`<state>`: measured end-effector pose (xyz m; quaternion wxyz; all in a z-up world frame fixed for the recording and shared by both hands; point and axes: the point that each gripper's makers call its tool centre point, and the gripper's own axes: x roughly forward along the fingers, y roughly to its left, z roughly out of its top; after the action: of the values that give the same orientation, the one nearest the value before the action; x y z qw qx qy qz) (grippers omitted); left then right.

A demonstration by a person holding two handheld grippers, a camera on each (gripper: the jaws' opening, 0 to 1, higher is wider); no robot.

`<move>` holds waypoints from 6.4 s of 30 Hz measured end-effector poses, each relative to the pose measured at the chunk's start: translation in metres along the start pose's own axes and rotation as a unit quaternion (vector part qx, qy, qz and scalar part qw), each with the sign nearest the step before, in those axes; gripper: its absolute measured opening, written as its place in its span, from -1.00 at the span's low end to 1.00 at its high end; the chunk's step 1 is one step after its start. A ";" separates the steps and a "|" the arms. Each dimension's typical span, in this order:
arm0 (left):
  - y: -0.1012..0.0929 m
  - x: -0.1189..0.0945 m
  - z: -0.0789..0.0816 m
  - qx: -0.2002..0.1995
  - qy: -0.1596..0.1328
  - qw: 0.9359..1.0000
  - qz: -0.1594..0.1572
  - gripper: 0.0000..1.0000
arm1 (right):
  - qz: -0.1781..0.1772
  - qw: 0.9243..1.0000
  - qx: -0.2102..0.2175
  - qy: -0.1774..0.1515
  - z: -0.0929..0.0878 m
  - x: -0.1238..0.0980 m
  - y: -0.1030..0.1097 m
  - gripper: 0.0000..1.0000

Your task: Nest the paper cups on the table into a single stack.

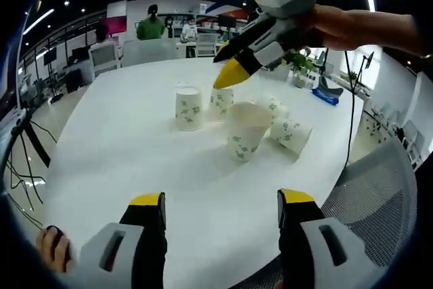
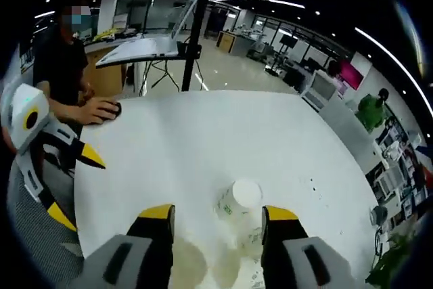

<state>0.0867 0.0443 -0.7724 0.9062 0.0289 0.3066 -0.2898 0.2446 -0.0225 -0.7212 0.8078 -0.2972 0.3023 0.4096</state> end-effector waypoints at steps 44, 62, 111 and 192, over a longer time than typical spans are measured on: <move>-0.005 0.001 -0.003 0.010 0.011 1.000 -0.003 0.28 | 0.016 0.993 0.115 0.015 0.008 0.065 -0.027 -0.30; -0.002 0.004 0.006 -0.031 -0.003 0.999 -0.012 0.28 | 0.034 0.995 0.085 -0.030 0.028 -0.011 -0.002 -0.30; 0.030 0.013 0.077 -0.110 -0.159 0.979 -0.061 -0.70 | 0.205 0.959 0.134 -0.142 0.075 -0.056 0.084 -0.29; -0.019 0.007 0.058 0.019 -0.108 0.988 -0.112 -0.88 | 0.289 0.940 0.146 -0.108 0.034 -0.047 0.135 -0.06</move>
<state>0.1123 0.0115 -0.7271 0.8949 -0.0196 0.2030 -0.3969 0.1160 0.0452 -0.6964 0.7169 -0.0299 0.3430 0.6063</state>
